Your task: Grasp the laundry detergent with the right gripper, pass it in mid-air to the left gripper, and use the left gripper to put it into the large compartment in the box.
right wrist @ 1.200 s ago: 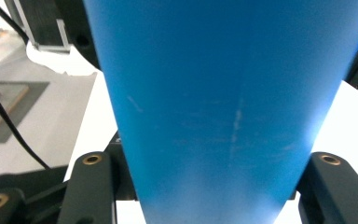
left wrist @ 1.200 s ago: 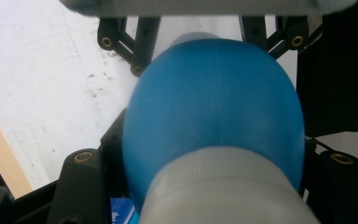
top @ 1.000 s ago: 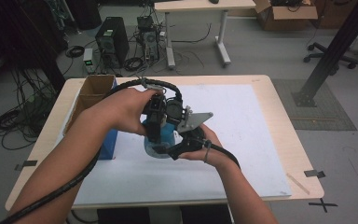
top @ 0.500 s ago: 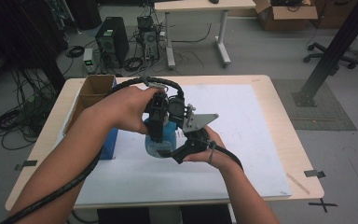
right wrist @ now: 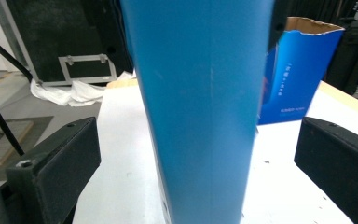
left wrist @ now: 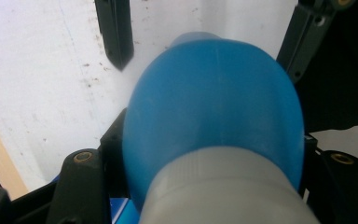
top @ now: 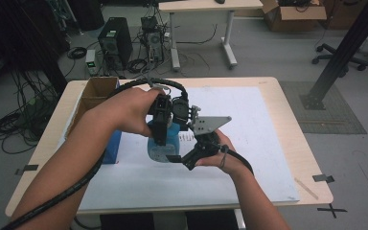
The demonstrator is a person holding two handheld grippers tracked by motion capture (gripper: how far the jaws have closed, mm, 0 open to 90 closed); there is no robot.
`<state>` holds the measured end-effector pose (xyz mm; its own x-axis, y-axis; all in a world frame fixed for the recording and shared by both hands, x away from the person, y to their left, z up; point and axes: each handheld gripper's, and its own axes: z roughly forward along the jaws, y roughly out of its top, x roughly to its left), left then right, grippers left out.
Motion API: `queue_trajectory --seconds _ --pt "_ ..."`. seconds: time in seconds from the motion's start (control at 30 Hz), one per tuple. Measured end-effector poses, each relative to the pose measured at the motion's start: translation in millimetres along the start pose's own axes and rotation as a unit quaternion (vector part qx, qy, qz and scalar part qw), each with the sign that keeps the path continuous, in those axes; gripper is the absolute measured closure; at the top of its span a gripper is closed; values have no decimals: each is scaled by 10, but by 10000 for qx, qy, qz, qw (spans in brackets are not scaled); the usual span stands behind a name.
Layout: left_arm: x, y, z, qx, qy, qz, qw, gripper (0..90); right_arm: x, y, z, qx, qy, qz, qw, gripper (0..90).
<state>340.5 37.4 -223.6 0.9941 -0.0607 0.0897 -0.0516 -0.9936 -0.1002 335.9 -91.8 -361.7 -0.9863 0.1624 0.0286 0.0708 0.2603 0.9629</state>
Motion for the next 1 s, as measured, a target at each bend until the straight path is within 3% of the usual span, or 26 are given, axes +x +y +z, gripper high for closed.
queue_trajectory --seconds 0.27,0.4,0.63,0.83,1.0 --pt "25 -42 -46 -110 52 -18 9999 386 -14 -20 -195 24 -142 22 9999 0" --pt "55 -82 -63 -109 13 -128 9999 385 -37 -40 -401 189 -295 21 9994 0" --pt "157 -184 -121 -38 -80 -658 9978 385 -84 -5 -677 367 -525 -23 9979 0" --pt "248 -311 -237 -33 -88 -1289 9916 384 -110 22 -884 481 -710 -75 9963 0" --pt "320 -400 -324 -22 -21 -1882 9821 384 -142 50 -1016 590 -846 -91 9946 0"
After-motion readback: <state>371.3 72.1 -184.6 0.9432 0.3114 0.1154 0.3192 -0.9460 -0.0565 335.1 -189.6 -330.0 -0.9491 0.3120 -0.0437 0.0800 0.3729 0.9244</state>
